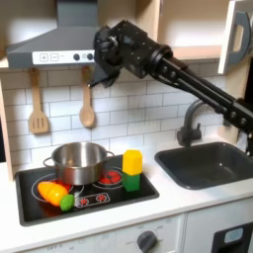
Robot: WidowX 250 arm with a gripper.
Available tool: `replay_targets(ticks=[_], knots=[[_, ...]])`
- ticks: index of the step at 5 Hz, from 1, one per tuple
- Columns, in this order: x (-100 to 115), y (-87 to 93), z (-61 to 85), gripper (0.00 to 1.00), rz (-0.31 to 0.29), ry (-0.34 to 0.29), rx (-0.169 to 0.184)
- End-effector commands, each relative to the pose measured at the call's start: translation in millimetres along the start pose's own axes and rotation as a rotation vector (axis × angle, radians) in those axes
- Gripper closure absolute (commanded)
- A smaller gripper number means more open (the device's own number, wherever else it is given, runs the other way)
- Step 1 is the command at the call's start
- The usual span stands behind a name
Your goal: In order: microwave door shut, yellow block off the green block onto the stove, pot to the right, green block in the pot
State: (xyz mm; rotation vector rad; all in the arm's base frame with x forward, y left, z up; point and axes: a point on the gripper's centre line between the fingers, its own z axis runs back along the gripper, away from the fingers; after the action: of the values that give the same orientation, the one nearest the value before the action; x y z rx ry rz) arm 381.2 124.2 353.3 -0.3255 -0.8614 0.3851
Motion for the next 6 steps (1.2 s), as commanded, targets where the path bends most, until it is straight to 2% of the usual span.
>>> replay_targets(ticks=[1,2,3,4,6], knots=[[-35,8.2,6.2,1.0,-0.037,0.162,0.033],[-53,9.1,8.8,1.0,-0.047,0.248,0.037],[-75,10.1,18.4,1.0,-0.072,0.323,0.059],[-90,14.3,22.7,1.0,-0.054,0.359,0.08],[-116,15.3,26.4,1.0,-0.11,0.439,0.127]])
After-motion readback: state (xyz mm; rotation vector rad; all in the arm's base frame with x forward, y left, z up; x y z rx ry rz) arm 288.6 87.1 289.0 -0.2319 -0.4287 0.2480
